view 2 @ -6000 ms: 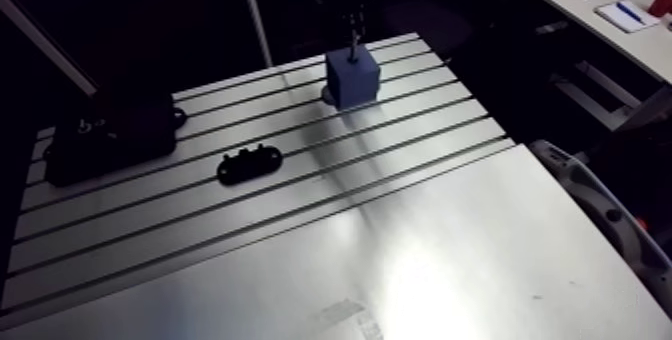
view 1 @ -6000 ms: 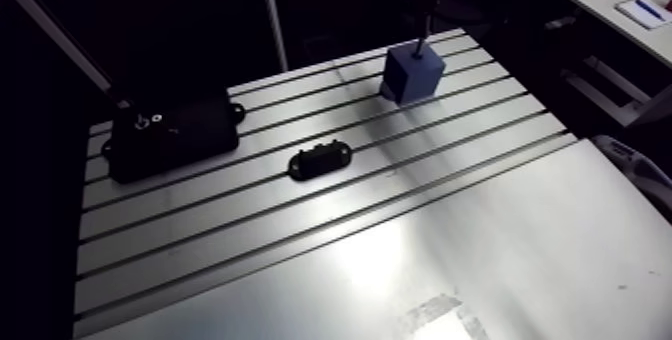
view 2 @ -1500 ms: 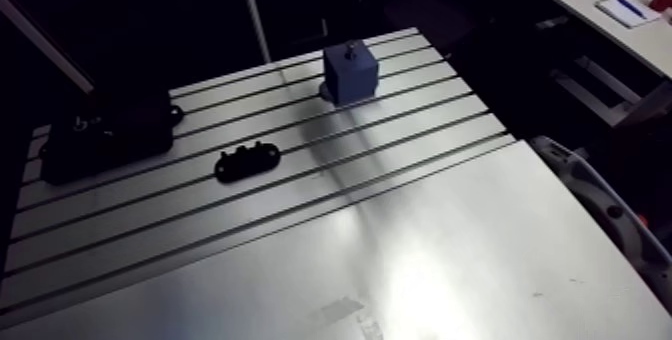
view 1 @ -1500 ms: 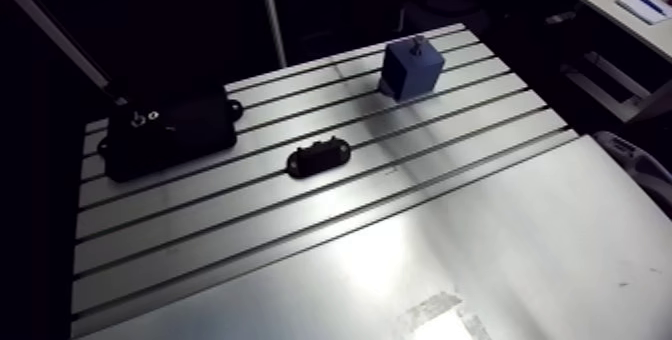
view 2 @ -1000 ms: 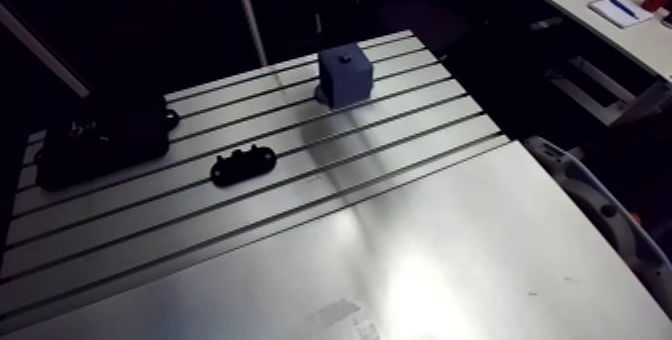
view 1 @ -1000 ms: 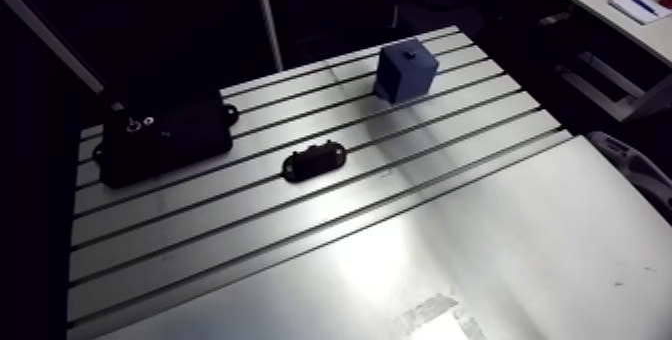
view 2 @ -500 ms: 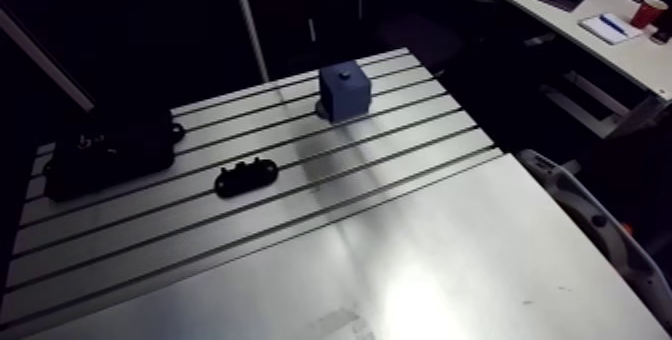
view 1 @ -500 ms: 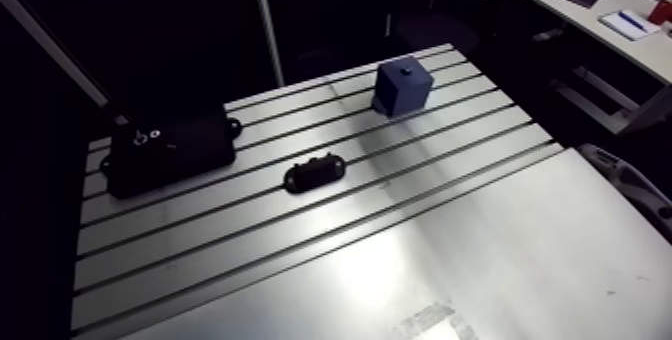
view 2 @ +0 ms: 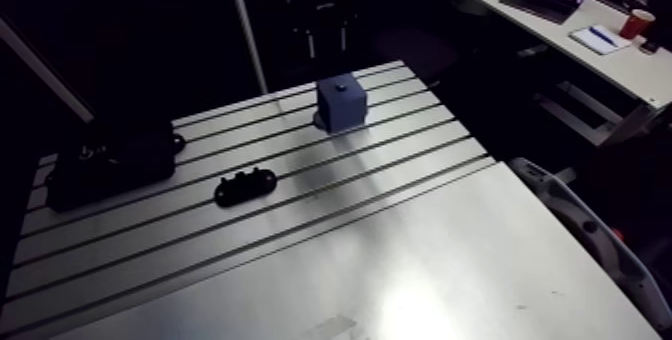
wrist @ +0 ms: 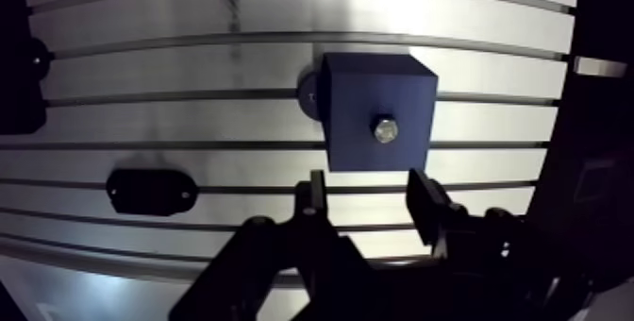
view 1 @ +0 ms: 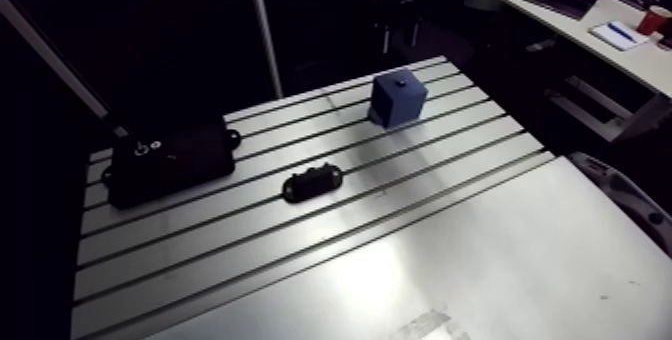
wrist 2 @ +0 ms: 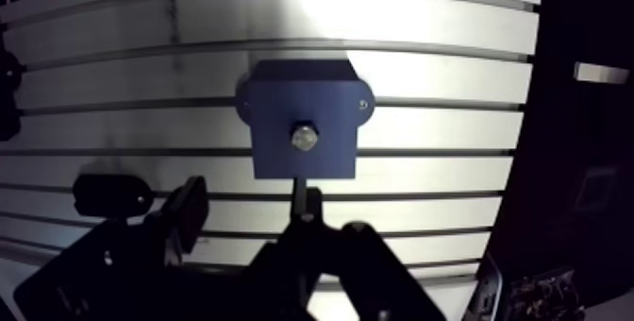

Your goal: Pick up the M10 bolt and insert it into the hex recess until seated.

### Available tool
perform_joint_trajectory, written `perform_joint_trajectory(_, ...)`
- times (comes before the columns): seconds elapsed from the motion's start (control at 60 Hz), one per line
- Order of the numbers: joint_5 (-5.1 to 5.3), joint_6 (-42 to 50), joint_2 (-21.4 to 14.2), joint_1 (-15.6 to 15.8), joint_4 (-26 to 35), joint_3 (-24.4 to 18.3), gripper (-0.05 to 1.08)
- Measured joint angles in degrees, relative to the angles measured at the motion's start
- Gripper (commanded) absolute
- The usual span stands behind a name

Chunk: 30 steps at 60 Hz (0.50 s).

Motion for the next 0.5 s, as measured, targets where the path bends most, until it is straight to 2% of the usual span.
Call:
perform_joint_trajectory(0.2,0.75,0.76,-0.35,-0.87,0.54,0.63,1.03)
perform_joint_trajectory(0.5,0.70,-1.94,-0.47,-1.40,0.05,2.10,1.04)
